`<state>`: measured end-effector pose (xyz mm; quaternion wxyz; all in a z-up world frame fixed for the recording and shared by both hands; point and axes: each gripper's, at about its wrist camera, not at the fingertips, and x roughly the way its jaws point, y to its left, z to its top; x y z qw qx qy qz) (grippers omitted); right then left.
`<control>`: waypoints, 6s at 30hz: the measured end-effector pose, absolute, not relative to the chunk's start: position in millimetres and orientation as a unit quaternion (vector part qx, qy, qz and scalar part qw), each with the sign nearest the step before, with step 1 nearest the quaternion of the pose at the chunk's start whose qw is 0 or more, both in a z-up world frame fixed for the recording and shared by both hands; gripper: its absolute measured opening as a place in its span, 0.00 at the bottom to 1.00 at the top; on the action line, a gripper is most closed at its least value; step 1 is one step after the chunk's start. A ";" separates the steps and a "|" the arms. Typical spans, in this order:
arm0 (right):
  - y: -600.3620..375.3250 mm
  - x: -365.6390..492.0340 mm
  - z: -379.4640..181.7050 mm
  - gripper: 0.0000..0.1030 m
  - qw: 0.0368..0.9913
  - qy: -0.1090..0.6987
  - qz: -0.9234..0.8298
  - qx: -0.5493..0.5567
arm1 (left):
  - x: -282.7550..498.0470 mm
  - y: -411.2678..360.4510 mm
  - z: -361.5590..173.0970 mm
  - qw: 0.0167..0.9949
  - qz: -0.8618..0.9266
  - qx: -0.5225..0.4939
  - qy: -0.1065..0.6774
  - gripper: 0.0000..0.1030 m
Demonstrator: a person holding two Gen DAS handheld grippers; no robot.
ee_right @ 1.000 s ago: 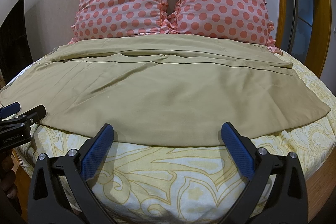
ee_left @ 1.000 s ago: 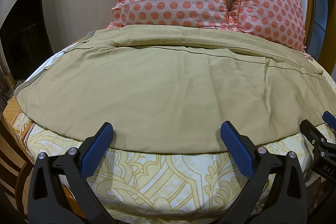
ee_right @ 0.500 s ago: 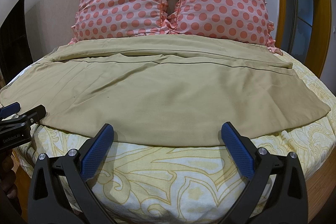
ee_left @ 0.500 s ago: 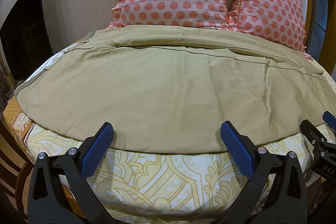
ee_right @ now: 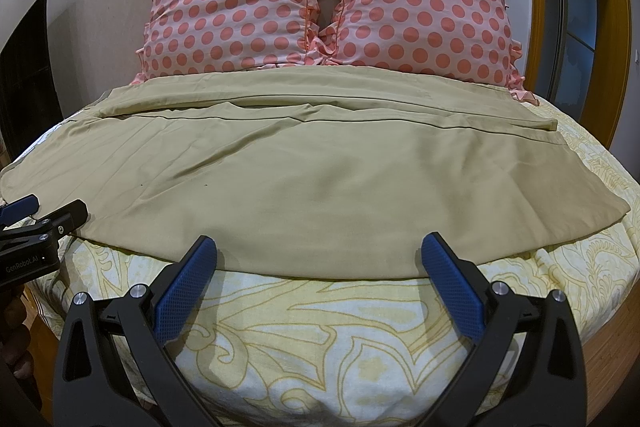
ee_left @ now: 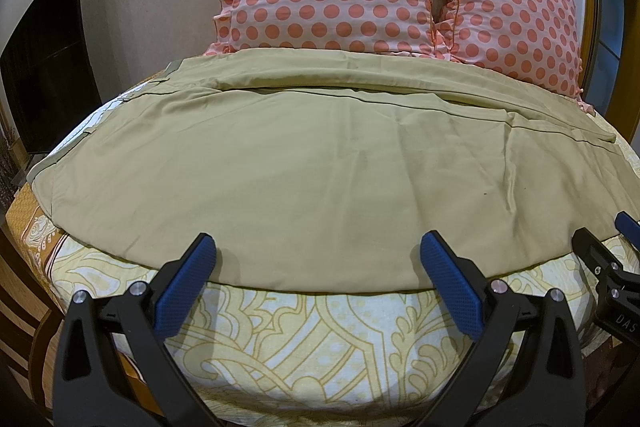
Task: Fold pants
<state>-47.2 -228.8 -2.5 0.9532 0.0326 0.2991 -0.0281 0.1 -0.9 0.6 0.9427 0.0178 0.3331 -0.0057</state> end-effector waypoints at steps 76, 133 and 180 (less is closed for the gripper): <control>-501.6 104.2 3.6 0.05 0.862 0.277 -0.148 0.397 | 72.2 29.3 67.4 0.958 -0.008 -0.038 0.283 0.98; -521.0 -49.9 20.5 0.02 0.877 0.214 -0.115 0.415 | 61.7 134.3 69.2 0.908 -0.021 -0.206 0.365 0.04; -487.9 -64.7 -10.0 0.03 0.897 0.211 -0.187 0.339 | -18.7 149.1 37.7 0.928 -0.017 -0.198 0.314 0.81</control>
